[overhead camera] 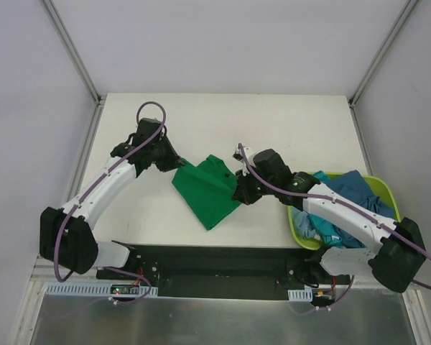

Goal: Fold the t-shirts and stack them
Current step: Fold the long partially folded tshirt into a neat square

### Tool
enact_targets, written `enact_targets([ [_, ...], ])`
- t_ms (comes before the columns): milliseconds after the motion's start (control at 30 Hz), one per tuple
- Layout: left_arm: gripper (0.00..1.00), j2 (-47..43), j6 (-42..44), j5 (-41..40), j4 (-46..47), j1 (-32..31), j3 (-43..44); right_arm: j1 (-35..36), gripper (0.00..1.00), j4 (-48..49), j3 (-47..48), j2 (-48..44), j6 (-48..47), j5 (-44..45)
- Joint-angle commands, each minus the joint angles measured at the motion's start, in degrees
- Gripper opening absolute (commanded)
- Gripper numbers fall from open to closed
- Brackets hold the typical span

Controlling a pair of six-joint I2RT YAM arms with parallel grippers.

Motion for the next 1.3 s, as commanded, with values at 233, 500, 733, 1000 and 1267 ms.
enact_targets([
  [233, 0.00, 17.0, 1.8, 1.3, 6.1, -0.3, 13.9, -9.2, 0.00, -2.1, -2.2, 0.5, 0.6, 5.5],
  [500, 0.00, 28.1, 4.1, 1.2, 6.1, -0.4, 20.6, -15.6, 0.01, 3.3, -2.4, 7.2, 0.5, 4.7],
  [733, 0.08, 36.7, 4.9, 1.5, 6.0, -0.4, 26.9, -18.1, 0.04, 4.0, 1.5, 15.1, -0.6, 10.5],
  [1000, 0.99, 38.8, 7.6, 6.3, 4.6, 0.2, 33.0, -20.0, 0.64, -1.3, 9.7, 18.0, -1.0, 13.0],
  [1267, 0.99, 33.5, 11.4, 16.4, 4.7, -2.9, 30.2, -18.1, 0.96, 3.3, 4.0, 9.3, 3.1, -0.9],
])
